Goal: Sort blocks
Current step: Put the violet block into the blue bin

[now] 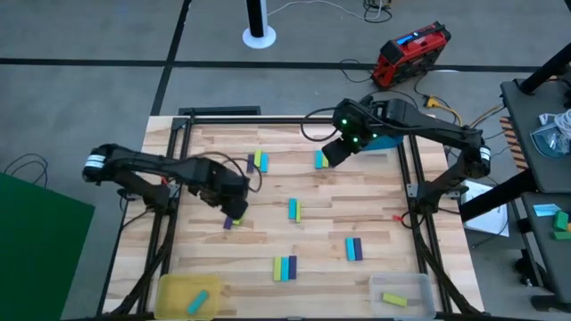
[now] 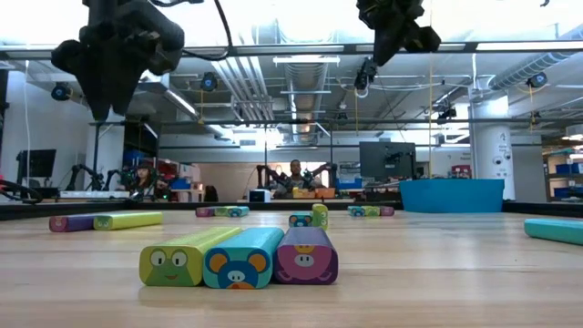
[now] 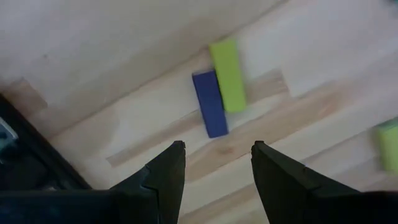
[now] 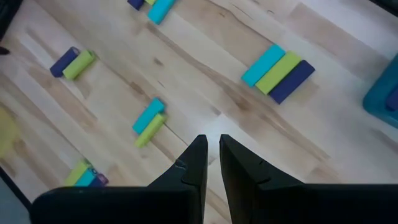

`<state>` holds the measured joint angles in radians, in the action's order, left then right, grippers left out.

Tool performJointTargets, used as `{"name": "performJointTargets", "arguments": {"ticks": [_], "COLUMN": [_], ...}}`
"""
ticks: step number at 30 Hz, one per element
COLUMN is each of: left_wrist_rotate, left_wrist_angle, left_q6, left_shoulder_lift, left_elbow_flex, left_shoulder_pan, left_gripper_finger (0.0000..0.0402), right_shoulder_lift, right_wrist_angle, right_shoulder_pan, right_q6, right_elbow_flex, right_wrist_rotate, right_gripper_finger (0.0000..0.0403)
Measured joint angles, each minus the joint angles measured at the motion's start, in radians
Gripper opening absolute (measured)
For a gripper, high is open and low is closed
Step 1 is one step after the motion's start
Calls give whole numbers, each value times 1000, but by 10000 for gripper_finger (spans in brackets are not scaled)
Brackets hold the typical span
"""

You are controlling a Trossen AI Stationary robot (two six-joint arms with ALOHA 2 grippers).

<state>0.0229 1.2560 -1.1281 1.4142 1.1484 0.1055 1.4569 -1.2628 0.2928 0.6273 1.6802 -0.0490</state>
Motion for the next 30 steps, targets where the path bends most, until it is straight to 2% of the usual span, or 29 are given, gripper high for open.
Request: {"name": "performJointTargets", "arguments": {"ticks": [4,10,16,22,30], "left_wrist_rotate": [-8,62,65,50,48], "left_wrist_angle": [-28,-87,-254,-278,-417], "left_q6": [53,29,-15,-53,-84], "left_shoulder_lift": [52,98,94,92,92], "left_elbow_flex": [-7,-58,-153,-216,-314], "left_shoulder_pan": [62,72,89,97,101], "left_gripper_finger": [162,167,192,209,210], "right_shoulder_lift": [-10,-13,-13,-13,-11], "right_wrist_angle": [-12,-14,-16,-15,-15], "right_shoulder_pan": [0,1,0,0,0], "right_q6": [-4,-3,0,0,0], "right_elbow_flex": [0,0,0,0,-1], "right_wrist_rotate": [10,32,32,33,43], "right_gripper_finger": [34,34,34,34,34]}}
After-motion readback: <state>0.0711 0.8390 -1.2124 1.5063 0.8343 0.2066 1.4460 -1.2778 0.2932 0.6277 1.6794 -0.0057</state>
